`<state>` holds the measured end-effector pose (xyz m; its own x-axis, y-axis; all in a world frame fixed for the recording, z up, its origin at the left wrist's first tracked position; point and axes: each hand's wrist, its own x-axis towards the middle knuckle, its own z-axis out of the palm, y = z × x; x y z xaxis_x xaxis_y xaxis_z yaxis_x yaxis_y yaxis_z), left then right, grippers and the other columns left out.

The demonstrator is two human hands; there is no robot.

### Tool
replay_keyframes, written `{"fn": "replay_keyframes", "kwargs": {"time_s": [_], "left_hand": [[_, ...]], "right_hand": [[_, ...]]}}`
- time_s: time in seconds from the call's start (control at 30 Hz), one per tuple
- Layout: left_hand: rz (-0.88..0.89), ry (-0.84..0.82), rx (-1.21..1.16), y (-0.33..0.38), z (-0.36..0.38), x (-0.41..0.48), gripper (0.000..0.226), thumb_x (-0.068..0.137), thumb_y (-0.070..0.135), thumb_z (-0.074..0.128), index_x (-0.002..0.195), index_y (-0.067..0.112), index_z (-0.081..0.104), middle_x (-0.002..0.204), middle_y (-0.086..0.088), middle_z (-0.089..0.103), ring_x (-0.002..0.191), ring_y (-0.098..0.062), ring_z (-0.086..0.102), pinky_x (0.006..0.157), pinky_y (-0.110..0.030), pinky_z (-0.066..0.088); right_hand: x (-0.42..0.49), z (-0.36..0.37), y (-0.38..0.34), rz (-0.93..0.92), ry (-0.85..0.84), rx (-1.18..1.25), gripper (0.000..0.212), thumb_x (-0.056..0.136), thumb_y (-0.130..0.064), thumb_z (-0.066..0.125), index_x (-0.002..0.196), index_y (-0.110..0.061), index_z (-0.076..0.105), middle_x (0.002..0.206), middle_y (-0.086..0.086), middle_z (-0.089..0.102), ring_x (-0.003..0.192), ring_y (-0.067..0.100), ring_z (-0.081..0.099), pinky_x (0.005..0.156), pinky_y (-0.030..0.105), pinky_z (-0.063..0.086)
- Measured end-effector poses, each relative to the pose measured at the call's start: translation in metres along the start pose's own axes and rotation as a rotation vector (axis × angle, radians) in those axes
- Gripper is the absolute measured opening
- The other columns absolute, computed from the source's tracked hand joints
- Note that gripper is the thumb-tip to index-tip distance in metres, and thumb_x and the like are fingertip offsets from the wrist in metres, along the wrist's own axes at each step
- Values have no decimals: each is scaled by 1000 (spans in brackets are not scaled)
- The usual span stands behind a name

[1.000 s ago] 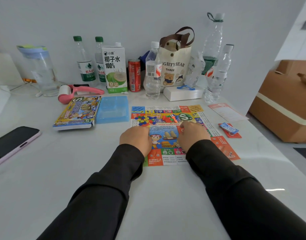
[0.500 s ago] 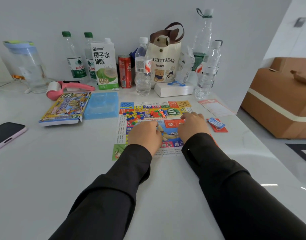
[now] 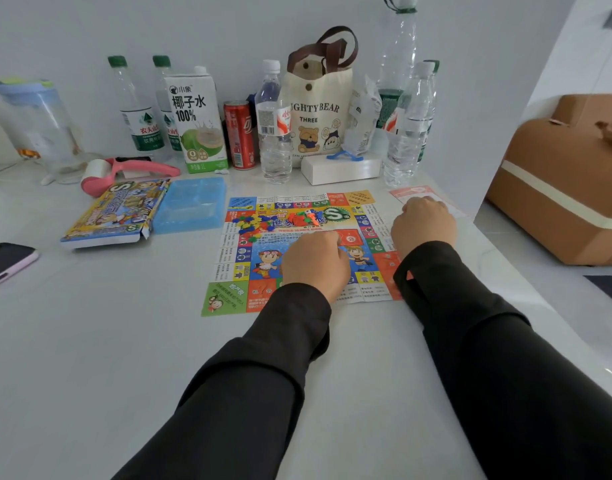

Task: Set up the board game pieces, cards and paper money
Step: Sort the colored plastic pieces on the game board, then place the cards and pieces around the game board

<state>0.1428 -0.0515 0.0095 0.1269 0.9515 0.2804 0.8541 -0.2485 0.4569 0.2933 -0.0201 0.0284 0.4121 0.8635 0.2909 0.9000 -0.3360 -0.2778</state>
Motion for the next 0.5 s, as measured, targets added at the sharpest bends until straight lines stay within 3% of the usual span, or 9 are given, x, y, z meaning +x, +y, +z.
{"fn": "replay_keyframes", "kwargs": {"time_s": [0.23, 0.5], "left_hand": [[-17, 34, 9, 11, 9, 5, 27, 93, 19, 42, 110, 13, 63, 106, -5, 66, 99, -24, 59, 83, -37, 50], [19, 55, -1, 10, 13, 6, 28, 93, 19, 42, 109, 13, 64, 105, -4, 66, 98, -22, 59, 82, -36, 50]], "right_hand": [[6, 9, 18, 97, -39, -90, 35, 94, -22, 44, 122, -2, 52, 126, 15, 48, 119, 31, 42, 96, 40, 37], [13, 21, 28, 110, -77, -52, 35, 94, -27, 46, 115, -1, 55, 121, 16, 53, 117, 33, 45, 97, 36, 35]]}}
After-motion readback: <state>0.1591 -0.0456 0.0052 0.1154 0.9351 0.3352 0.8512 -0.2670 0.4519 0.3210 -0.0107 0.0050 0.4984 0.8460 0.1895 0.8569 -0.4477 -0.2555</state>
